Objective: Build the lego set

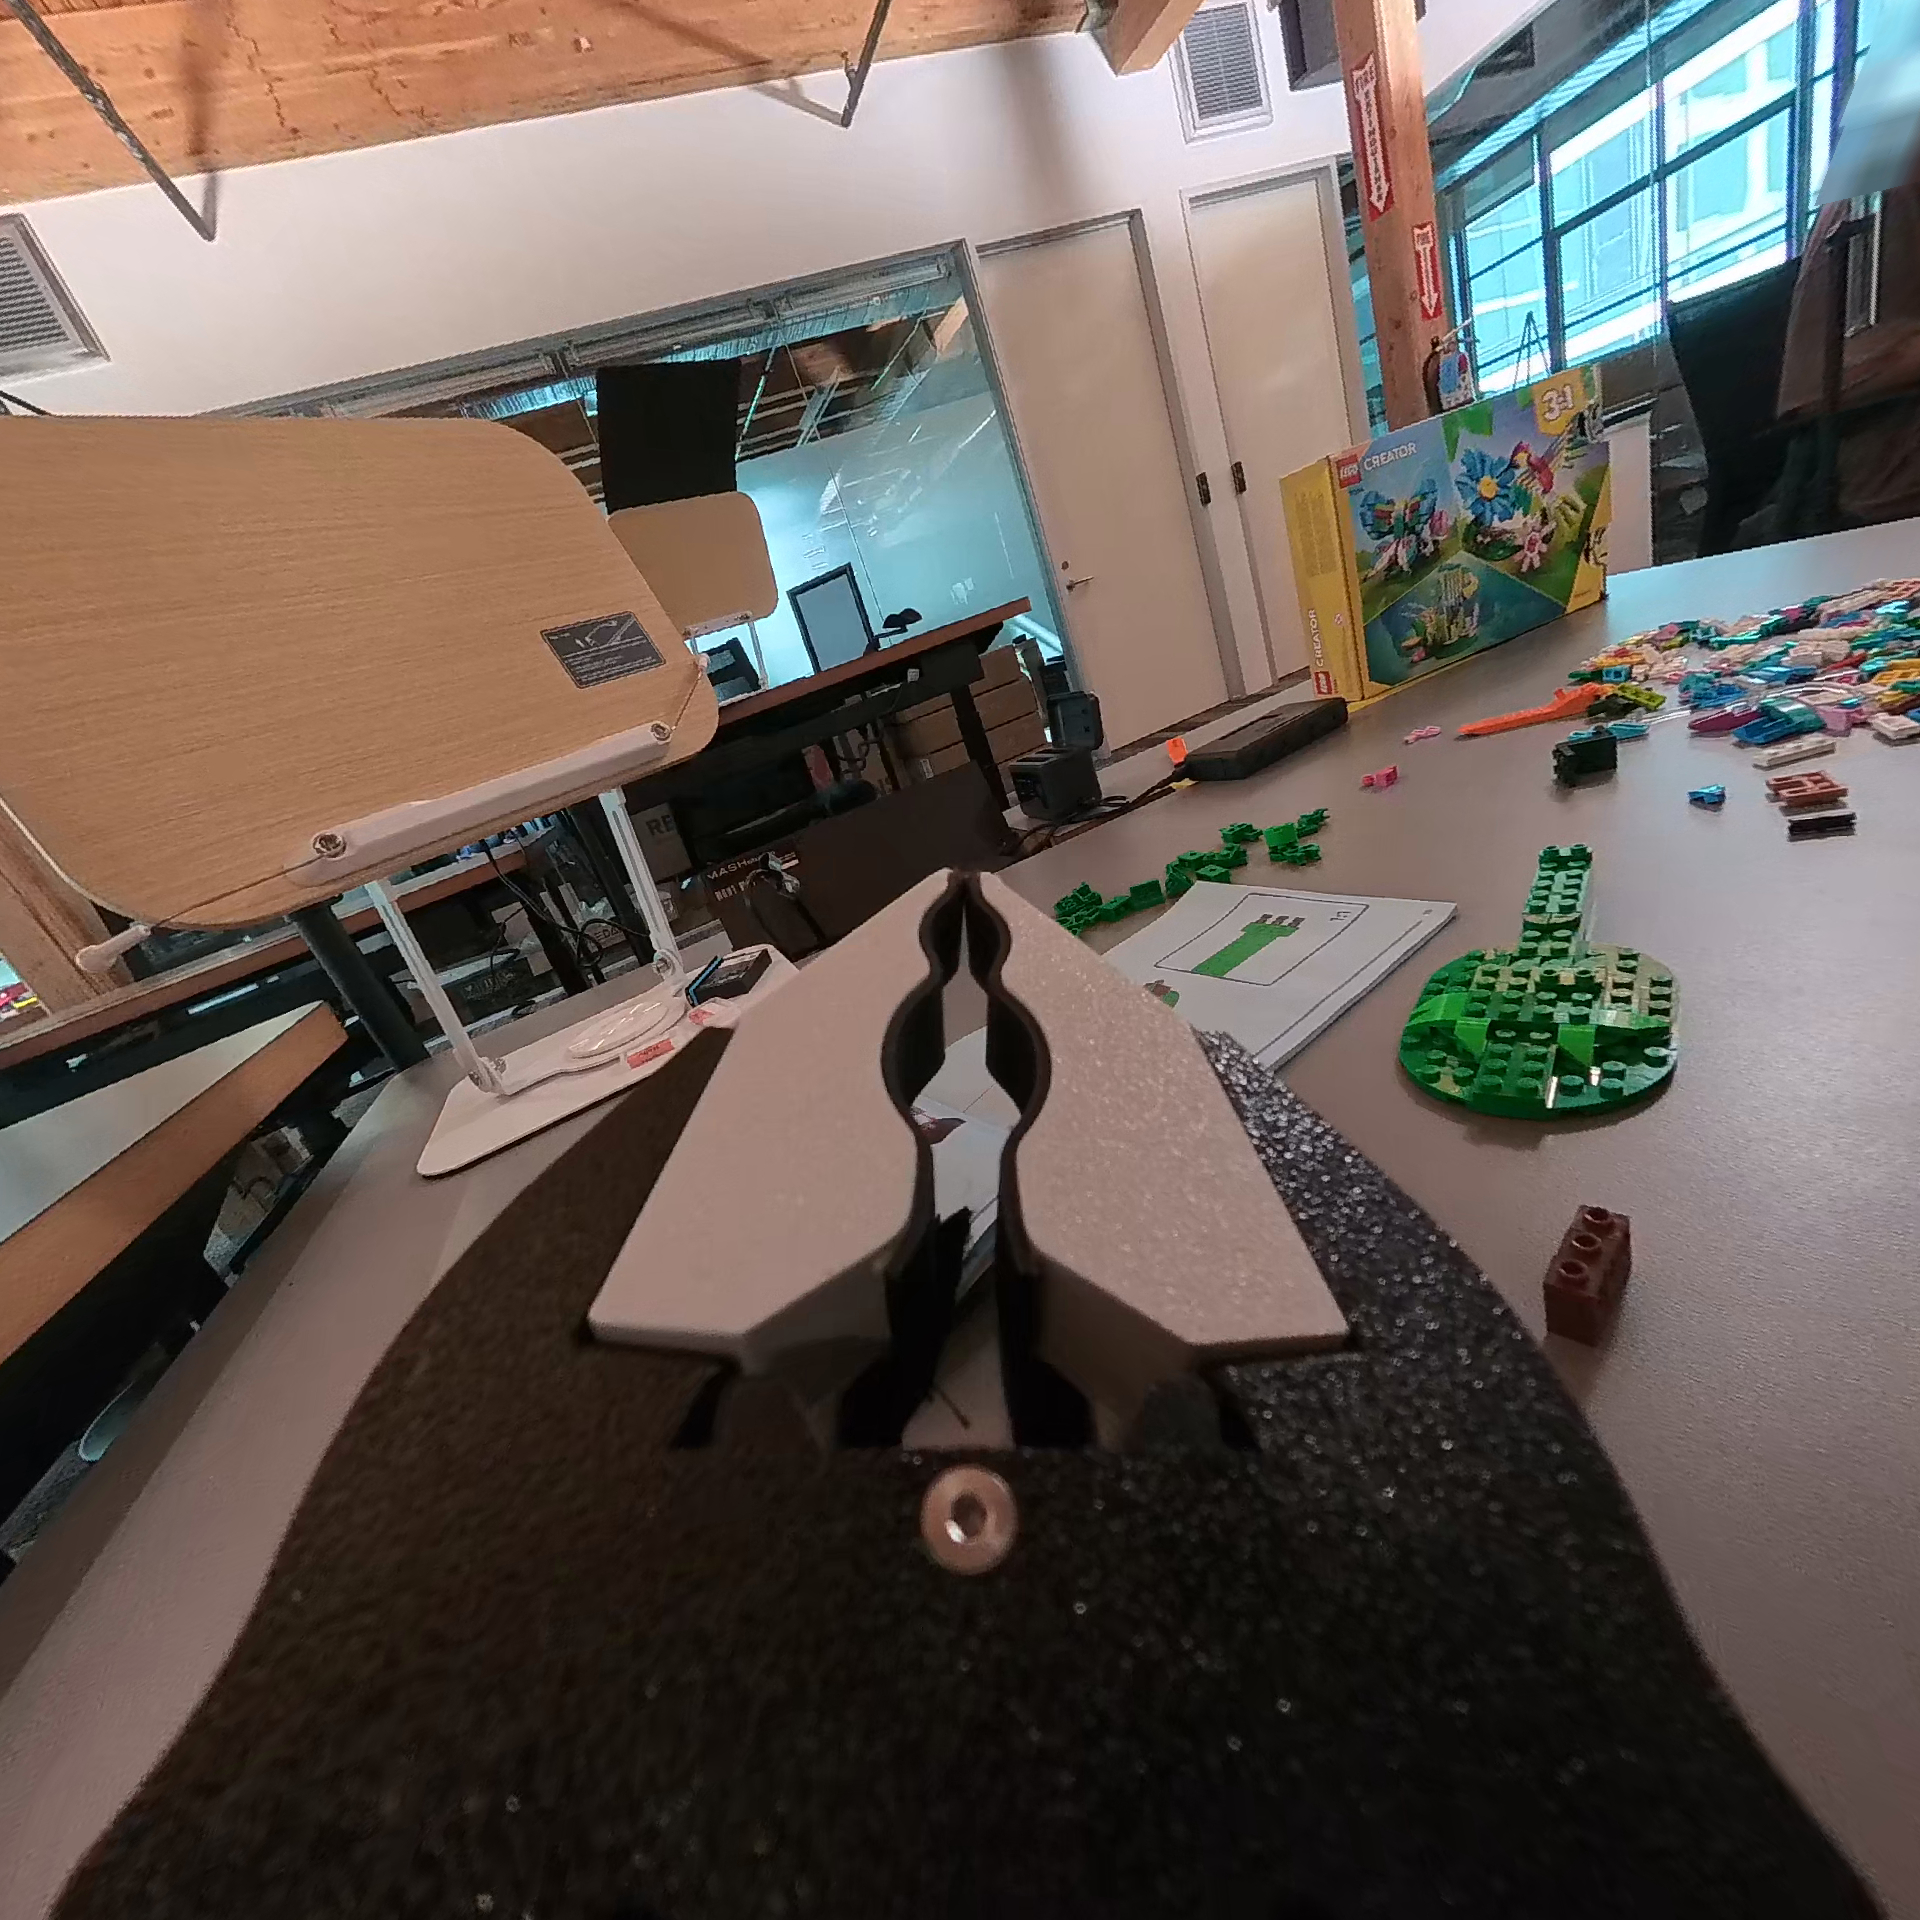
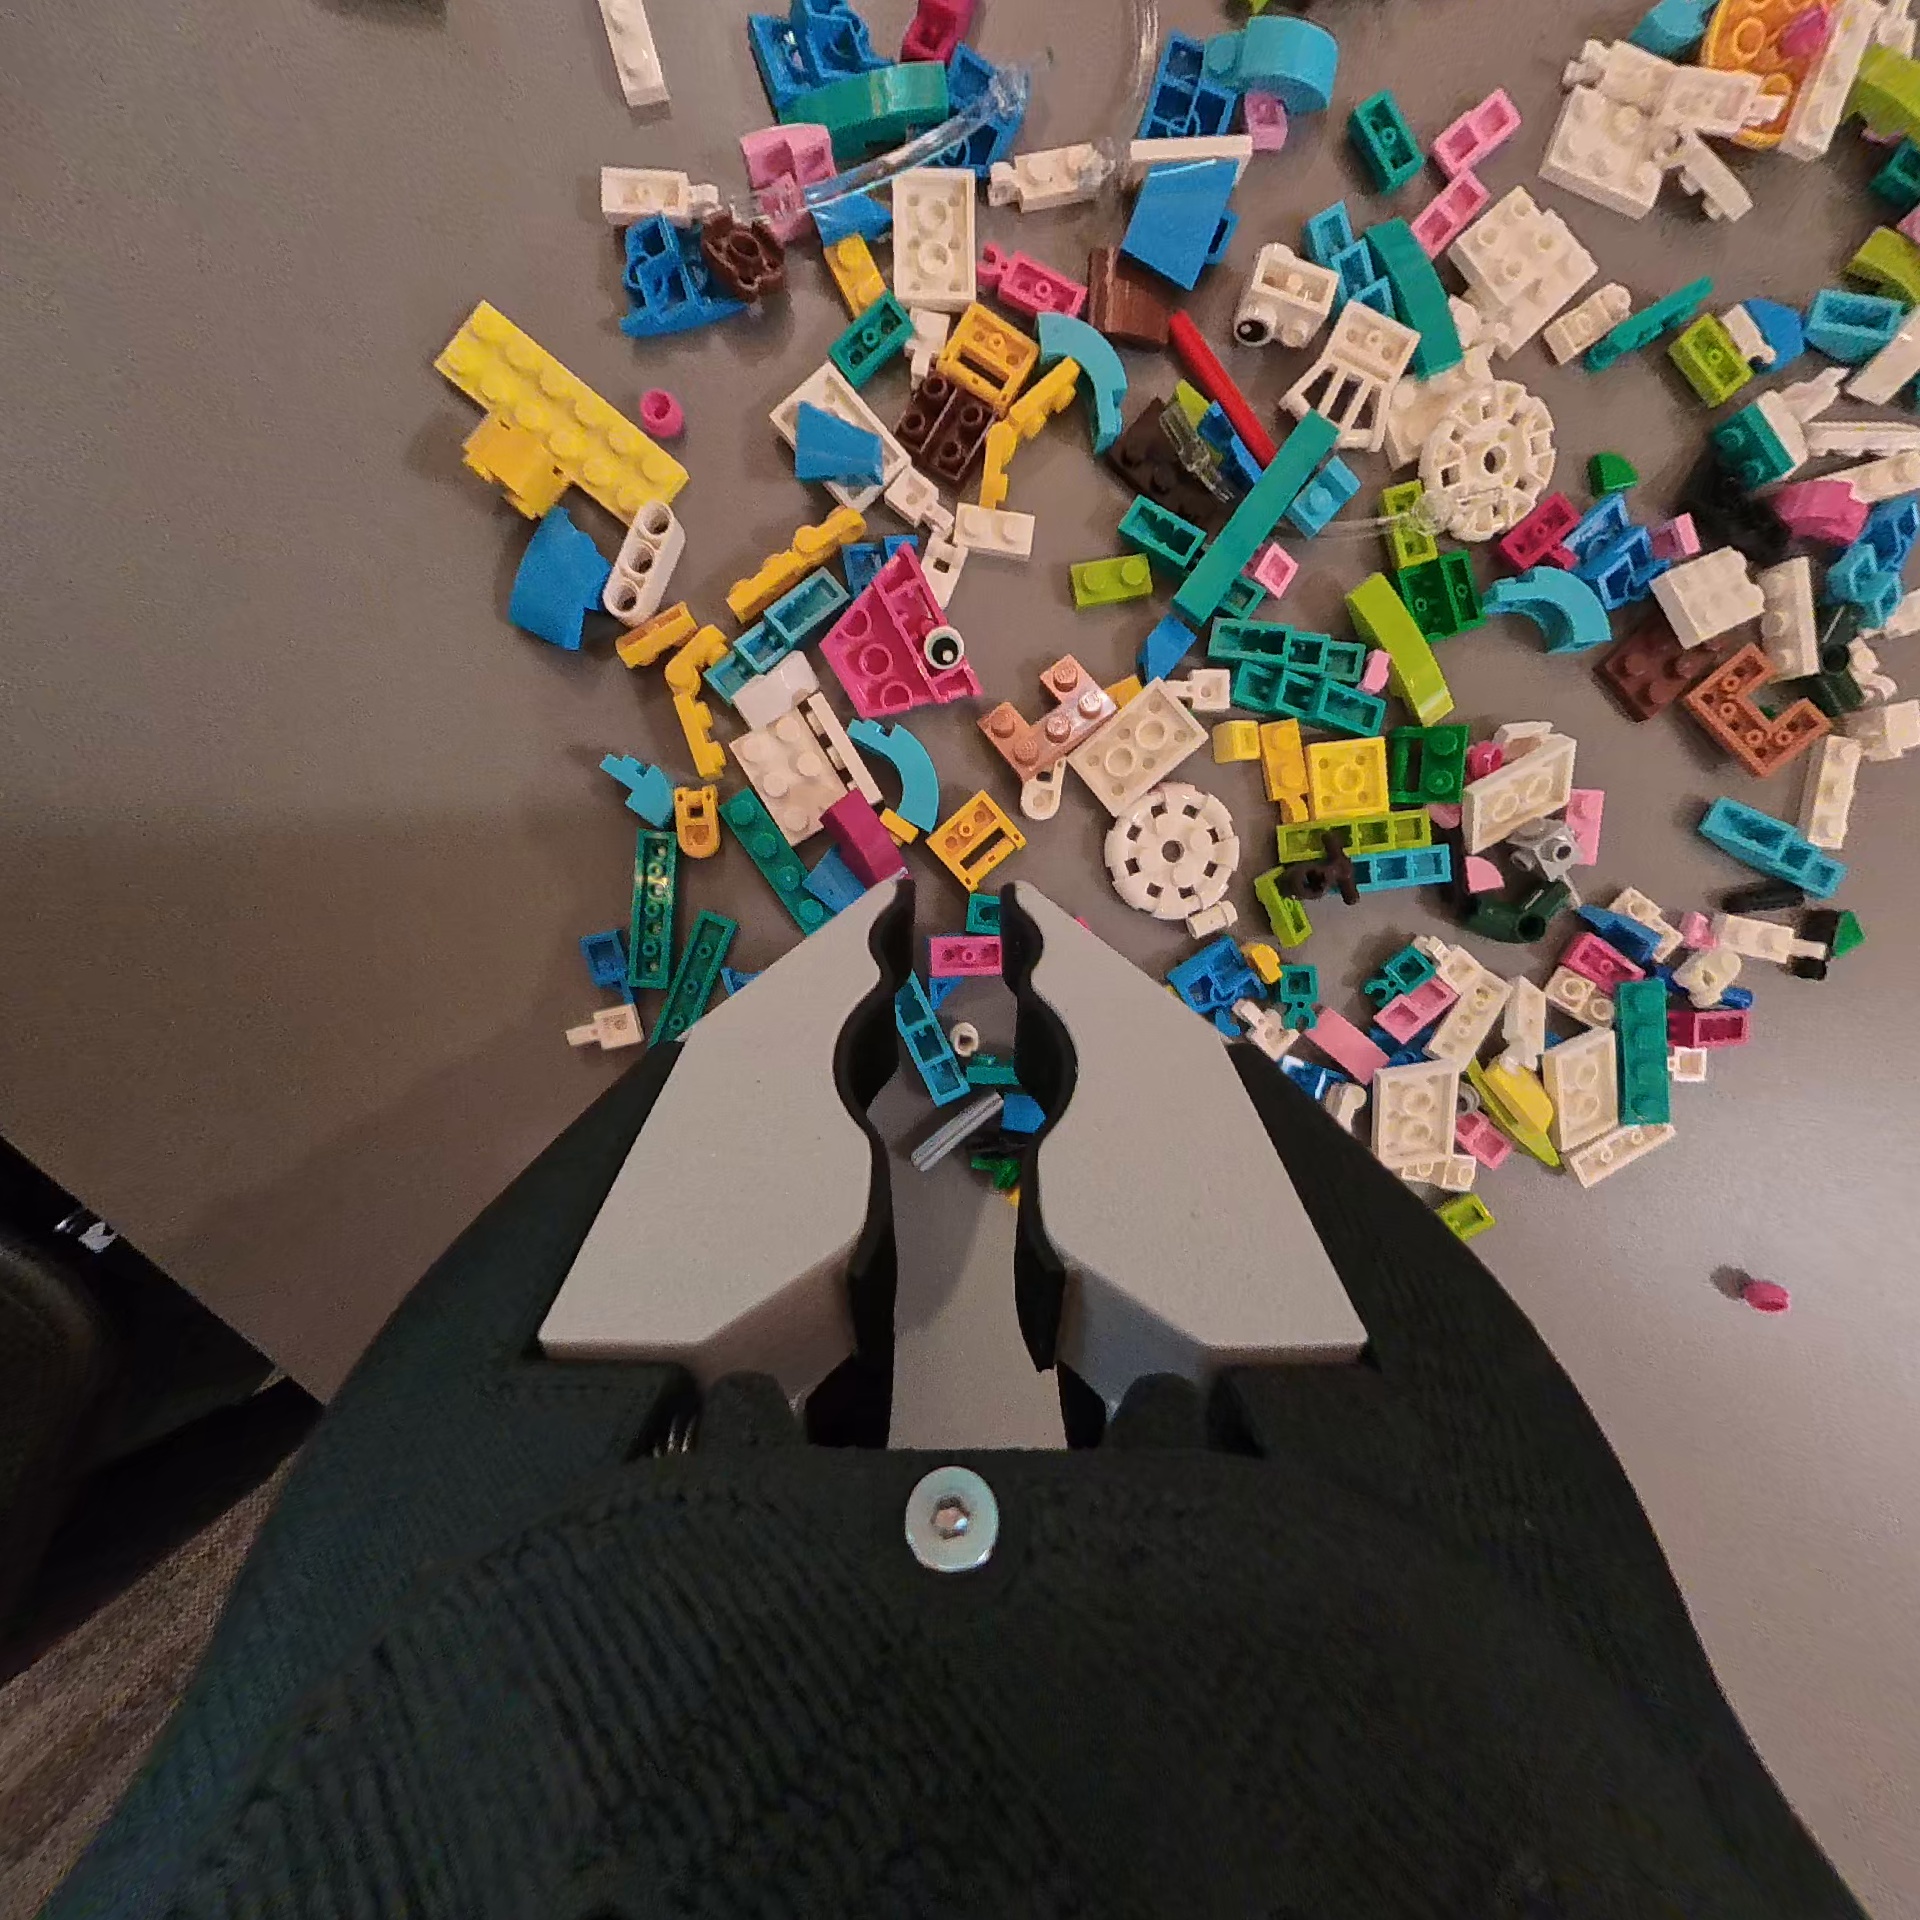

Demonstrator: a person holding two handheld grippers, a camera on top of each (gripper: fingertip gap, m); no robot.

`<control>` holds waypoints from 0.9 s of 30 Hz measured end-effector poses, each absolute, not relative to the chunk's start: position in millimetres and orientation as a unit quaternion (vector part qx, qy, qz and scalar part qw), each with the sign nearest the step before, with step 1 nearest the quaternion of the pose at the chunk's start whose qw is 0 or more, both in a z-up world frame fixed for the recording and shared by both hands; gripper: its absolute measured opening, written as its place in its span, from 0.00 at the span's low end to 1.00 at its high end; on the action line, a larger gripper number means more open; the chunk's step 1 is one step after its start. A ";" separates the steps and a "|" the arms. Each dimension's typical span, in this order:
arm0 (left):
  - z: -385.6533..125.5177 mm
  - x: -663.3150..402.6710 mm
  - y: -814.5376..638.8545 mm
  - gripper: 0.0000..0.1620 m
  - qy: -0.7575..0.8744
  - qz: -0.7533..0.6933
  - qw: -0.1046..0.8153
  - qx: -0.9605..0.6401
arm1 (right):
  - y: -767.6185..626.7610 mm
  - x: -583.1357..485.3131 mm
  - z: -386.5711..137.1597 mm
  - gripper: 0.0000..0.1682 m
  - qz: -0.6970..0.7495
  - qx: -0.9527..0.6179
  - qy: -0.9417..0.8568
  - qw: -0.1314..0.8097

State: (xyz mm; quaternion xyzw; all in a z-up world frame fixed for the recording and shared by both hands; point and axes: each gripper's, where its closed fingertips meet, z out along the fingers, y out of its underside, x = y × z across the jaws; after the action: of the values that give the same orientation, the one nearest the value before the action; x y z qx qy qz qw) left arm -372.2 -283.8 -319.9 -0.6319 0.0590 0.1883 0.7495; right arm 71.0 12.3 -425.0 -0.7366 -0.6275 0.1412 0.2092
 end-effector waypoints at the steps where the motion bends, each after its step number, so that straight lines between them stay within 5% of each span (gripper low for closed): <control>1: -320.0 -372.2 -283.7 0.00 0.059 0.188 0.749 -0.632 | 12.1 69.8 -425.3 0.09 0.142 -0.735 -0.629 0.209; 9: -320.2 -372.4 -283.7 0.00 0.059 0.189 0.749 -0.632 | 11.3 49.5 -422.3 0.08 0.151 -0.716 -0.641 0.230; 16: -320.9 -370.8 -282.8 0.00 0.063 0.185 0.749 -0.633 | -2.7 -87.9 -372.5 0.07 0.289 -0.614 -0.637 0.366; 27: -319.3 -369.9 -284.4 0.00 0.061 0.172 0.756 -0.628 | 11.1 -270.3 -420.5 0.14 0.197 -0.514 -0.805 0.224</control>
State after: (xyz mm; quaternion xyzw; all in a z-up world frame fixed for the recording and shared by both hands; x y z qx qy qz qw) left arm -369.9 -284.4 -319.3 -0.6282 0.0610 0.1720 0.7564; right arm -270.3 11.1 -420.5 -0.5138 -0.8046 0.1965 0.2236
